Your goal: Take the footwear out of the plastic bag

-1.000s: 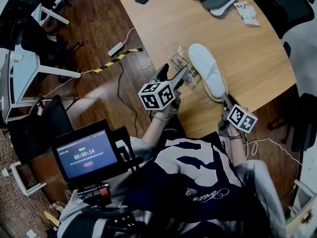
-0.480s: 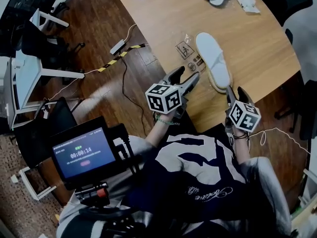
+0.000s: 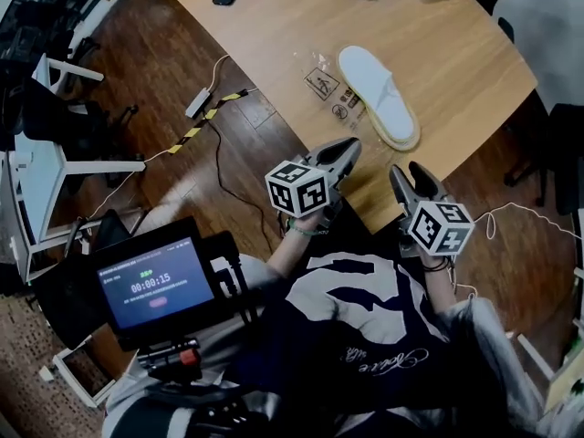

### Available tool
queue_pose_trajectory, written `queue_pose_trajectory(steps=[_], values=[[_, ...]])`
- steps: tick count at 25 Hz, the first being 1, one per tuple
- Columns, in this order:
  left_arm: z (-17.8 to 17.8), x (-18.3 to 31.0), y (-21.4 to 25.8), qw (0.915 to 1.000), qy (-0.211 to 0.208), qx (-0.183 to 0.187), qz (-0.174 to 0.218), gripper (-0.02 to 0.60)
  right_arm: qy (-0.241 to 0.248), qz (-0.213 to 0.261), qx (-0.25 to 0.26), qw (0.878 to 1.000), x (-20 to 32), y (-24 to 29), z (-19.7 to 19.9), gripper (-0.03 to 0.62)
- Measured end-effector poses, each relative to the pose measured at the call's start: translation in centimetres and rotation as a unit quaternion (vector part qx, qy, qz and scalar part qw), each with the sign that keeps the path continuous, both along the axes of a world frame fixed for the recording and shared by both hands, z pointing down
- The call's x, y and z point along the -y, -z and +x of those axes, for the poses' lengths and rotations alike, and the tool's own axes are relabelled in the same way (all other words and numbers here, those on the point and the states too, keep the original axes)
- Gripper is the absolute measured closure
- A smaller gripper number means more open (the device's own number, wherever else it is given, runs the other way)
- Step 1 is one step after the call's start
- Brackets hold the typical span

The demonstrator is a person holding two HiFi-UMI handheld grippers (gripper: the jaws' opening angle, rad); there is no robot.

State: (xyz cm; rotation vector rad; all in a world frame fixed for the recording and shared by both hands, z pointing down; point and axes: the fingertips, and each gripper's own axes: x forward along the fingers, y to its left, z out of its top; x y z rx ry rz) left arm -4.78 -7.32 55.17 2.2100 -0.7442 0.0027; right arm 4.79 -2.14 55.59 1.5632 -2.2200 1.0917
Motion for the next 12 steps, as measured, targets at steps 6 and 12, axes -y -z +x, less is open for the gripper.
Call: queue_pose_trajectory(steps=[6, 12], values=[[1.4, -1.4, 0.4, 0.9997, -0.013, -0.017, 0.011, 0.577, 0.025, 0.002, -0.011, 1.0, -2.2, -0.1, -0.8, 0.489], [1.2, -3.0, 2.1, 0.9987, 0.028, -0.027, 0.034, 0.577, 0.044, 0.018, -0.002, 0.999, -3.9, 0.9, -0.4, 0.556]])
